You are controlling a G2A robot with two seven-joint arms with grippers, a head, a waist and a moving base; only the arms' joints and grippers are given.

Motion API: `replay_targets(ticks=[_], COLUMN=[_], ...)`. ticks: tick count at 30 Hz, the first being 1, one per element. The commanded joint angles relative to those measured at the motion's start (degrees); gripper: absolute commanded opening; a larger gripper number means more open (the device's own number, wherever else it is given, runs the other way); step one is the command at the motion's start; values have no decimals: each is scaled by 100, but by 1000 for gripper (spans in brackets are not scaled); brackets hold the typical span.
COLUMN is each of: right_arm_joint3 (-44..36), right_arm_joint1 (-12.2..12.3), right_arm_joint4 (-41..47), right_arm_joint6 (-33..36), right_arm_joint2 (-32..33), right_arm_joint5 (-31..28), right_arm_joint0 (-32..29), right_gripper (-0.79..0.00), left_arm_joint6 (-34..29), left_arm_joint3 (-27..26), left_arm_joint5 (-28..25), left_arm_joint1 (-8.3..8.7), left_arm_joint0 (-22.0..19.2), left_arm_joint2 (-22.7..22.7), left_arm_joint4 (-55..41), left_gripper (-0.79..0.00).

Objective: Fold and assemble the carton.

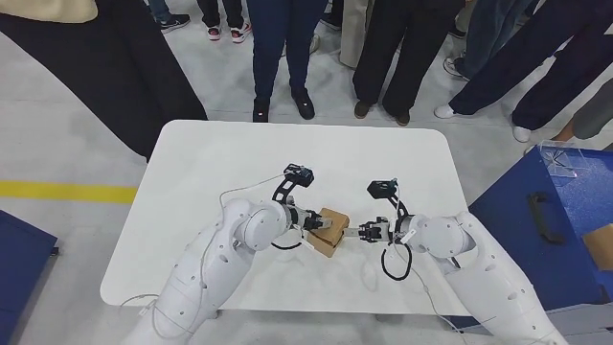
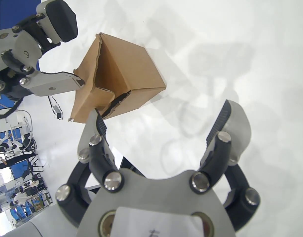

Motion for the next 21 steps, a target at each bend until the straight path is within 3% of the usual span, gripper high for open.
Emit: replay_targets(ticks=[1,21], right_arm_joint3=[13,-35], right_arm_joint1=[-9,-56], right_arm_joint4=[-11,-311], right_arm_joint6=[-33,-204], right_arm_joint2=[-15,-70], right_arm_joint5=[8,32], right_arm_joint0=[7,-19], right_gripper=[0,0], left_arm_joint6=[-30,-127], left_arm_joint3=[61,234], left_arm_joint5=[10,33], left_arm_joint1=[-11,-59], left_arm_joint0=[-31,-107], left_arm_joint2=[16,12], left_arm_joint4=[-13,-161], left_gripper=[0,0])
